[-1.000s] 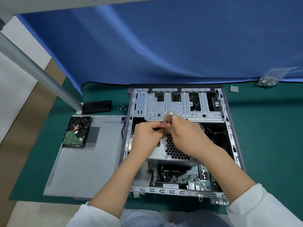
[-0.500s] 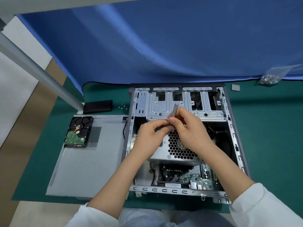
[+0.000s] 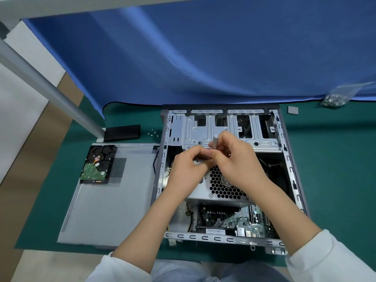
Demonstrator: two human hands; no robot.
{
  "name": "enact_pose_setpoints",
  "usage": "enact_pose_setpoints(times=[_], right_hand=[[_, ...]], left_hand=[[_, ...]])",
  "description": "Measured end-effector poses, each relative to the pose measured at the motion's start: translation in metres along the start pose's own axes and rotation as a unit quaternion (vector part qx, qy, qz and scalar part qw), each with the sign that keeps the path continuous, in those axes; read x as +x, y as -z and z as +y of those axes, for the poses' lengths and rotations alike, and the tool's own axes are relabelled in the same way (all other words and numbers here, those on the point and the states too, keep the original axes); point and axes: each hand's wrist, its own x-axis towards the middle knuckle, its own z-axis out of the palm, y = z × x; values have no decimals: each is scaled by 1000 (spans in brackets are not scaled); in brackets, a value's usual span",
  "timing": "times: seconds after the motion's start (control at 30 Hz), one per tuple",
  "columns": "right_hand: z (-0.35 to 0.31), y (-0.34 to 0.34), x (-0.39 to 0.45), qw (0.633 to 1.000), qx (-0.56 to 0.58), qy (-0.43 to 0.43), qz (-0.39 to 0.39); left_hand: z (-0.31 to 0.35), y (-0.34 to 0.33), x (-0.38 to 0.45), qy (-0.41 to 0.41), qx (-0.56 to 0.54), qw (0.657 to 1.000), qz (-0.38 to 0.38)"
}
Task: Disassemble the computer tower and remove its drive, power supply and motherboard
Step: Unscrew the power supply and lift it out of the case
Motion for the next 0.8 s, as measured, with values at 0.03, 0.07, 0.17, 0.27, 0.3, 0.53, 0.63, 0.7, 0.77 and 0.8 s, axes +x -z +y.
enact_pose_setpoints(times=[0.03,0.07,0.17,0.27,0.3,0.53,0.63,0.7,0.77,0.8], right_hand=[[-1,2,0,999,-25,16,-13],[-3,3,0,998,-54,35,-26],[-9,7,0,992,-92,62,-60],[-12,9,1,989,-107,37,-95],[-13,10,3,988,-118,25,-97],[-16,14,6,982,-166,-2,-90],[-18,16,8,984,-130,-18,-117],[-19,19,10,985,-101,-29,-137],[-20,20,11,984,-98,-30,-147],[-21,20,12,983,-104,-30,-145]], left_hand=[[1,1,0,-1,-5,1000,-18],[1,3,-1,-6,-11,999,-33],[0,4,0,-14,-19,999,-38],[-2,0,1,2,-29,1000,-7],[-2,-1,2,2,-26,1000,-2],[1,-1,2,-26,-29,999,-17],[-2,6,1,-41,-30,997,-52],[-3,8,1,-35,-26,998,-46],[-4,7,2,-26,-29,999,-26],[-5,5,2,-25,-29,999,-15]])
